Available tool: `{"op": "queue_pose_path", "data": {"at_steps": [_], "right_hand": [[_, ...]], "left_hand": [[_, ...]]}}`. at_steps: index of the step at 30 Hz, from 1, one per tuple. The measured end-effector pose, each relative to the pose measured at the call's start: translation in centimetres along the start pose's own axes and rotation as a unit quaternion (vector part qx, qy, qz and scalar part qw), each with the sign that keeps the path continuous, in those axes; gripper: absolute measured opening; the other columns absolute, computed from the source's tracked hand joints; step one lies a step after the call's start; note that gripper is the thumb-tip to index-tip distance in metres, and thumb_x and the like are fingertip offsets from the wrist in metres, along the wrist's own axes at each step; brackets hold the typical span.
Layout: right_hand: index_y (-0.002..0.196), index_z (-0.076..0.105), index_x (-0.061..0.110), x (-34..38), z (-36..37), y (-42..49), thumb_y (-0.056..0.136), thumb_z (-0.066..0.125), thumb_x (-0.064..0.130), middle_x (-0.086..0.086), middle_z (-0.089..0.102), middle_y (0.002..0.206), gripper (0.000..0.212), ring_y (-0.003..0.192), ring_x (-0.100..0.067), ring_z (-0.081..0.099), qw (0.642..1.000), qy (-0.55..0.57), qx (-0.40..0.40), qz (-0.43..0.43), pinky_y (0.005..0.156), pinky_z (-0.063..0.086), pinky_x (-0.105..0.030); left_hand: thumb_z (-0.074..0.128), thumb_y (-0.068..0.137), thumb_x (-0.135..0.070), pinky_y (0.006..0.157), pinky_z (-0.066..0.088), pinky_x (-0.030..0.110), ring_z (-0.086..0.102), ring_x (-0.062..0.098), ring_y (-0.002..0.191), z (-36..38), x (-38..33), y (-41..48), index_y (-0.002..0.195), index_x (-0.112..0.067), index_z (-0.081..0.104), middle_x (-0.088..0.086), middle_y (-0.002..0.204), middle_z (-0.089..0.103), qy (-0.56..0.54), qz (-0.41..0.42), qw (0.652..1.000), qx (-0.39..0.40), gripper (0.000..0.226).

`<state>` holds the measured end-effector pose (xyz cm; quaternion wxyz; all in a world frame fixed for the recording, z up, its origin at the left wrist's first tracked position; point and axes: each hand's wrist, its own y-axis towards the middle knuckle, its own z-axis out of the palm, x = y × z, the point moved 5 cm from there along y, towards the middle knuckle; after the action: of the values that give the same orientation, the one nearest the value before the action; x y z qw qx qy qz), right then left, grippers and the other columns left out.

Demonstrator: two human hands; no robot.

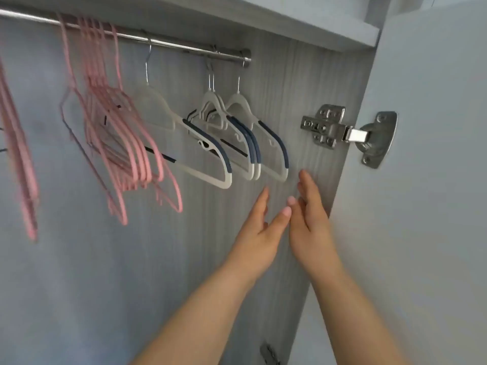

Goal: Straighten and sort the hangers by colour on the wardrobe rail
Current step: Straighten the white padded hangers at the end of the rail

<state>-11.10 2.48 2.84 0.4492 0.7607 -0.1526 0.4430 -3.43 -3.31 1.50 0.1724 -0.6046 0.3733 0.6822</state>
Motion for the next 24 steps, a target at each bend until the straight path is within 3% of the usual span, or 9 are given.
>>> {"op": "queue_pose_path", "data": {"at_steps": [5, 7, 8, 10, 13, 17, 19, 21, 24], "right_hand": [[0.143, 0.026, 0.017, 0.6, 1.7, 6.0, 0.097, 0.035, 0.017, 0.013, 0.039, 0.137, 0.047, 0.114, 0.015, 0.030, 1.000, -0.008, -0.004, -0.025, 0.081, 0.019, 0.016], [0.140, 0.034, 0.015, 0.6, 2.5, 7.7, 0.097, 0.037, 0.016, 0.014, 0.041, 0.132, 0.043, 0.115, 0.009, 0.040, 0.999, 0.023, -0.007, -0.021, 0.091, 0.028, 0.007], [0.137, 0.039, 0.014, 0.4, 2.8, 8.5, 0.097, 0.037, 0.016, 0.007, 0.047, 0.135, 0.041, 0.119, 0.000, 0.047, 0.999, 0.048, -0.010, -0.014, 0.100, 0.034, -0.006], [0.127, 0.050, 0.014, 0.1, 3.7, 9.5, 0.097, 0.037, 0.014, -0.003, 0.061, 0.123, 0.033, 0.115, -0.012, 0.056, 0.996, 0.093, -0.007, -0.007, 0.102, 0.042, -0.026], [0.110, 0.060, 0.017, 0.0, 4.3, 9.8, 0.097, 0.036, 0.012, -0.001, 0.068, 0.104, 0.028, 0.101, -0.012, 0.063, 0.993, 0.114, -0.022, -0.019, 0.093, 0.048, -0.028], [0.106, 0.058, 0.024, 0.2, 4.0, 9.3, 0.097, 0.034, 0.013, 0.012, 0.065, 0.096, 0.027, 0.097, -0.006, 0.062, 0.994, 0.107, -0.036, -0.001, 0.086, 0.046, -0.019], [0.115, 0.055, 0.020, 0.4, 3.6, 8.9, 0.097, 0.036, 0.018, 0.005, 0.065, 0.106, 0.026, 0.106, -0.013, 0.060, 0.999, 0.046, -0.024, 0.009, 0.092, 0.044, -0.021], [0.135, 0.040, 0.015, 1.3, 3.2, 8.0, 0.095, 0.042, 0.023, -0.005, 0.053, 0.134, 0.041, 0.125, -0.019, 0.048, 0.994, -0.107, -0.011, -0.021, 0.099, 0.032, -0.018], [0.133, 0.044, 0.011, 5.5, 2.8, 6.0, 0.090, 0.047, 0.018, -0.009, 0.044, 0.141, 0.044, 0.130, -0.021, 0.041, 0.960, -0.193, -0.073, -0.191, 0.101, 0.022, -0.013]], "left_hand": [[0.032, 0.097, -0.033, 0.081, 0.026, -0.008, 0.031, -0.011, 0.119, 0.9, -1.2, 4.8, 0.140, -0.037, 0.021, -0.019, 0.140, 0.030, -0.041, 0.022, 0.998, -0.029, 0.045], [0.032, 0.097, -0.029, 0.081, 0.027, -0.010, 0.035, -0.015, 0.114, 0.5, -1.4, 6.4, 0.139, -0.032, 0.028, -0.022, 0.134, 0.035, -0.062, 0.036, 0.996, -0.048, 0.042], [0.033, 0.098, -0.027, 0.089, 0.027, -0.006, 0.036, -0.013, 0.116, 0.2, -1.7, 7.0, 0.138, -0.029, 0.032, -0.020, 0.136, 0.038, -0.070, 0.045, 0.995, -0.058, 0.040], [0.033, 0.098, -0.020, 0.106, 0.025, 0.010, 0.038, -0.006, 0.124, -0.1, -1.5, 7.9, 0.135, -0.027, 0.038, -0.013, 0.140, 0.041, -0.078, 0.060, 0.992, -0.076, 0.038], [0.033, 0.098, -0.010, 0.110, 0.025, 0.017, 0.040, -0.002, 0.126, -0.3, -1.3, 8.3, 0.131, -0.034, 0.038, -0.014, 0.136, 0.044, -0.102, 0.063, 0.990, -0.075, 0.041], [0.036, 0.097, -0.012, 0.104, 0.031, 0.010, 0.043, -0.010, 0.120, -0.4, -0.6, 7.8, 0.125, -0.040, 0.041, -0.022, 0.129, 0.048, -0.100, 0.053, 0.992, -0.049, 0.040], [0.042, 0.095, -0.017, 0.099, 0.037, 0.009, 0.047, -0.011, 0.117, -0.9, 0.5, 6.9, 0.124, -0.038, 0.046, -0.018, 0.129, 0.052, -0.096, 0.033, 0.994, -0.048, 0.035], [0.053, 0.089, -0.027, 0.096, 0.041, 0.011, 0.052, -0.009, 0.112, -2.0, 1.5, 5.4, 0.121, -0.034, 0.051, -0.015, 0.125, 0.057, -0.102, 0.016, 0.992, -0.073, 0.033], [0.069, 0.075, -0.039, 0.105, 0.039, 0.030, 0.057, 0.007, 0.114, -3.8, 2.4, 4.1, 0.118, -0.020, 0.057, -0.003, 0.121, 0.063, -0.172, 0.006, 0.979, -0.111, 0.048]]}}
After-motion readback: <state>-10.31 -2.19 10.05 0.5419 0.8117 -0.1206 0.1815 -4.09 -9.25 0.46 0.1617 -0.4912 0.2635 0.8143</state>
